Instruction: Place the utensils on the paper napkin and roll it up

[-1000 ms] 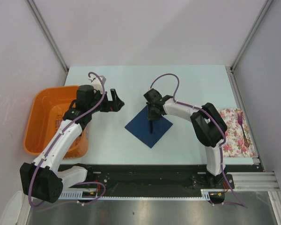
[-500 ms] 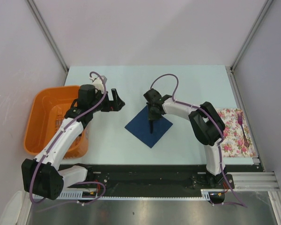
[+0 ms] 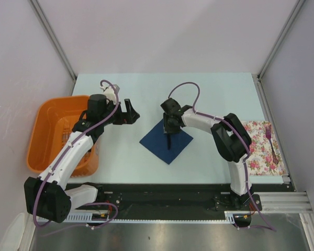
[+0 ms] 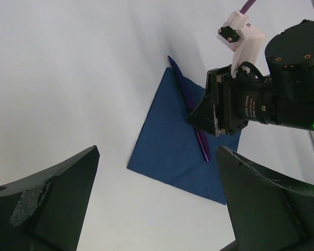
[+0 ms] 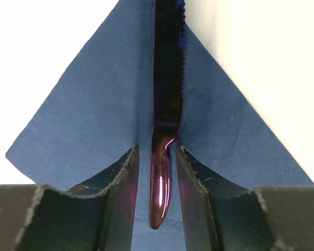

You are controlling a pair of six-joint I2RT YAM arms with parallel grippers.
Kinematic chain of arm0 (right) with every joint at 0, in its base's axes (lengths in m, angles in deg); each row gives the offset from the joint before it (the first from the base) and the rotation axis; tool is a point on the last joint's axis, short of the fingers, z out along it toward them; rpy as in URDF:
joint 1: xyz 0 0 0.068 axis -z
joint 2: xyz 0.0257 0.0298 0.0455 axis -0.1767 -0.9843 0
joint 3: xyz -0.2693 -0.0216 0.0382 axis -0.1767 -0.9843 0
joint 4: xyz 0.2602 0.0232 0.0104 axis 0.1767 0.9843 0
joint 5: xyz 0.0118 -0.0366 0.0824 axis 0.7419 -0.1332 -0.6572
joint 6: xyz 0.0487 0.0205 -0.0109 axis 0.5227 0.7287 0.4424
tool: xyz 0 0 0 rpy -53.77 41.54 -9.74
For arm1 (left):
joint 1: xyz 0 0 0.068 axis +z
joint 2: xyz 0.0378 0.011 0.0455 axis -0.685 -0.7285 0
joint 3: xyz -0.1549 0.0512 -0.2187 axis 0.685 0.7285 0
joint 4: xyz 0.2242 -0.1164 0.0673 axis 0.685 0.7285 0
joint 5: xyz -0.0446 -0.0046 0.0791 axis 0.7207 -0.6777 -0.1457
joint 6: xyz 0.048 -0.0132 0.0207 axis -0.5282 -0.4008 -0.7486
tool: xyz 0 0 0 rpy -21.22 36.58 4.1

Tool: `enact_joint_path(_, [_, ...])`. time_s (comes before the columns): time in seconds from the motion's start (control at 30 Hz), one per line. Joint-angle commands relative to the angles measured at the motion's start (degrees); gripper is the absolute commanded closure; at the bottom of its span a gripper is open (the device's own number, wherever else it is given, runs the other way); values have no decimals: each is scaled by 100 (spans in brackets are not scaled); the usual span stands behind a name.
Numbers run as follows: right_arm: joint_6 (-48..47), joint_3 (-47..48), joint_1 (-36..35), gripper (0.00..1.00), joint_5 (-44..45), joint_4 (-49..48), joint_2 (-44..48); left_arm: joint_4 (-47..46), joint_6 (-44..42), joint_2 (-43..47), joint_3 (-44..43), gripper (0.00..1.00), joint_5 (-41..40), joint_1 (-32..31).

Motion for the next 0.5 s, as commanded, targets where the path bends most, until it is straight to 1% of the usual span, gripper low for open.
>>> enact_joint_path(0.0, [-146, 298, 92, 60, 205, 126, 92, -14, -9, 8, -236, 0, 67, -31])
enact_joint_path(0.2, [-568, 895, 575, 60, 21, 381, 768, 197, -316, 16, -561, 0, -4, -31])
enact_joint_path(0.3, [-1068, 1062, 1049, 60, -137, 627, 1173, 320, -729, 51, -816, 0, -127, -31])
enact_joint_path(0.33, [-1383, 1072, 1172, 57, -207, 810, 1261, 381, -843, 43, -877, 1, -144, -31])
enact_joint_path(0.37, [-1534, 1063, 1452, 48, -225, 908, 1436, 452, -1105, 43, -1035, 0, -162, -31])
enact_joint_path(0.43, [-1833, 940, 1761, 45, -313, 1240, 1595, 654, -1353, 25, -1176, 0, -162, -31])
enact_joint_path(0.47, [-2052, 879, 2154, 34, -470, 1338, 1787, 715, -1476, 25, -1281, 0, -162, -31])
